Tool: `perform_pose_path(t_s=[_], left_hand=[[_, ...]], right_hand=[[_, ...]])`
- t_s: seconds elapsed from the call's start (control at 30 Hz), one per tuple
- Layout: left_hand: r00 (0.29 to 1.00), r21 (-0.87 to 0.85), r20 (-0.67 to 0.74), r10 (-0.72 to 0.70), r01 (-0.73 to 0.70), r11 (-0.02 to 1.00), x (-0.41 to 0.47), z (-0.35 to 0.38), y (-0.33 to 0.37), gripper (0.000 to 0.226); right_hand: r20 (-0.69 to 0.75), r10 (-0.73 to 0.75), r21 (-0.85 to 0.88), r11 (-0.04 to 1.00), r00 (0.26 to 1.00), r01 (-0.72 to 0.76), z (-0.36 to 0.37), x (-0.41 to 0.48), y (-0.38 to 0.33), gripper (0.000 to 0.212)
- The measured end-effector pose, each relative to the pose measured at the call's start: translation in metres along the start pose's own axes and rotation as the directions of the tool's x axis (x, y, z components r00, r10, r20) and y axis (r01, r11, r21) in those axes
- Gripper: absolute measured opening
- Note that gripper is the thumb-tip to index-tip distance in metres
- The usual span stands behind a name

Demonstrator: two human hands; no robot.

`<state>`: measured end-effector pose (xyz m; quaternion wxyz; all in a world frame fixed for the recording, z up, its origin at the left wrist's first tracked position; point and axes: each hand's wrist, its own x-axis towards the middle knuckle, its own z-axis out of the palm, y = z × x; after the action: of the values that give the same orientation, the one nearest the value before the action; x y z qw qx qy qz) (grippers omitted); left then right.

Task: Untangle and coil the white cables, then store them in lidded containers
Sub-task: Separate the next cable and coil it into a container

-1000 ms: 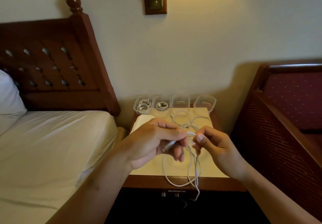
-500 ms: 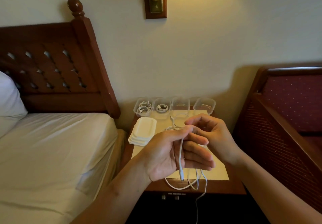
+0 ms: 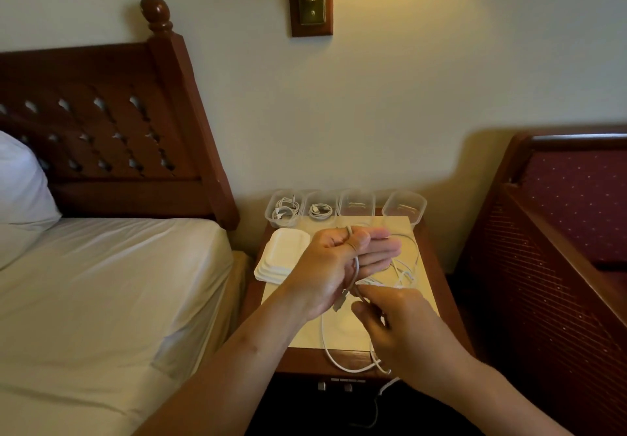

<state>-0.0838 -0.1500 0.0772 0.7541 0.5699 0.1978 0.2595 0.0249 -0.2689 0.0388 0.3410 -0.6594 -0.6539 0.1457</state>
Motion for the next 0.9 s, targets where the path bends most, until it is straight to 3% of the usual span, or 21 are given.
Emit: perform_pose_path(t_s=[0.1,0.17,0.23,0.33,0.47,0.63,0.8,0.9], left_hand=[[1.000,0.379,0.019,0.010,-0.016,0.925,0.001,0.007,-0.005,0.031],[0.997,0.633,0.070,0.028,-0.066,0.771,-0.001,0.004,-0.005,0.025],[0.993,0.710,0.120,0.011,-0.093,0.698,-0.002,-0.001,-0.002,0.024],[0.976,0.517,0.202,-0.080,-0.037,0.855,-0.006,-0.006,0.003,0.038],[0.929,0.206,0.338,-0.149,0.082,0.975,-0.012,-0.006,-0.008,0.048],[0.866,-0.129,0.481,-0.137,0.225,0.966,-0.021,-0.001,-0.008,0.052],[0.841,-0.244,0.536,-0.079,0.243,0.939,-0.027,-0.003,-0.005,0.049],[0.834,-0.358,0.552,0.032,0.202,0.912,-0.027,0.002,-0.003,0.045]], right_hand=[[0.037,-0.004,-0.106,0.994,0.999,0.008,-0.015,-0.001,-0.005,0.021],[0.038,-0.016,-0.018,1.000,0.999,0.016,-0.032,-0.002,-0.012,0.016],[-0.024,-0.057,0.085,0.995,0.998,0.058,-0.051,-0.001,-0.015,0.008],[-0.202,-0.180,0.085,0.976,0.963,0.200,-0.073,0.004,-0.014,0.007],[-0.276,-0.234,0.145,0.949,0.932,0.281,-0.079,0.013,-0.008,0.008],[-0.319,-0.178,0.344,0.893,0.931,0.289,-0.071,0.023,0.003,0.006],[-0.356,-0.072,0.527,0.808,0.932,0.263,-0.052,0.024,0.003,0.005],[-0.323,0.046,0.667,0.719,0.945,0.193,-0.033,0.022,-0.003,0.013]])
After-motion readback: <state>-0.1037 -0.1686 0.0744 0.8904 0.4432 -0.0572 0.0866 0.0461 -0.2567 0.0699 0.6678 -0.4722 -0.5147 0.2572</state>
